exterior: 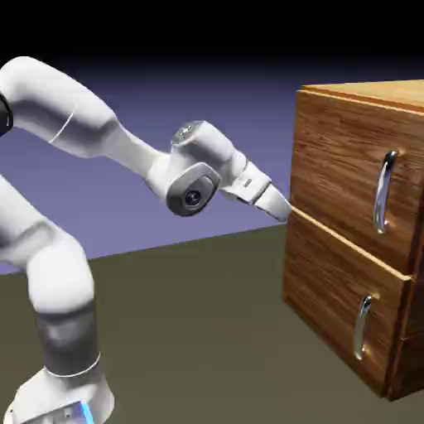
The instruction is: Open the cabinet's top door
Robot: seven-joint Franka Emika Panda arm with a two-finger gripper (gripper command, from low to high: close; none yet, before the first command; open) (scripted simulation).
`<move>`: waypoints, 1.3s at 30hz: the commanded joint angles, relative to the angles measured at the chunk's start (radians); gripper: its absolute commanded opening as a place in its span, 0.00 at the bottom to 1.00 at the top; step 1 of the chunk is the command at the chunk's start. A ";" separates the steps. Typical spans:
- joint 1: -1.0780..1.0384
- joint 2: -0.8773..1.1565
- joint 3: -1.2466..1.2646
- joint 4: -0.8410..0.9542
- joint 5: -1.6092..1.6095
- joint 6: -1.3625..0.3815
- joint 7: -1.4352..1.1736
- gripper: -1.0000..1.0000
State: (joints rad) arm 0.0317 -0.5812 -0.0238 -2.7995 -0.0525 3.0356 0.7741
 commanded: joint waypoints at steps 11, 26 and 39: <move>0.180 -0.102 -0.217 0.096 -0.478 -0.013 0.302 0.50; 0.425 -0.242 -0.512 0.227 -1.131 -0.031 0.714 0.50; 0.638 -0.363 -0.768 0.341 -1.696 -0.047 1.071 0.50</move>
State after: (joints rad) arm 0.6694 -0.9443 -0.7918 -2.4588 -1.7486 2.9890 1.8453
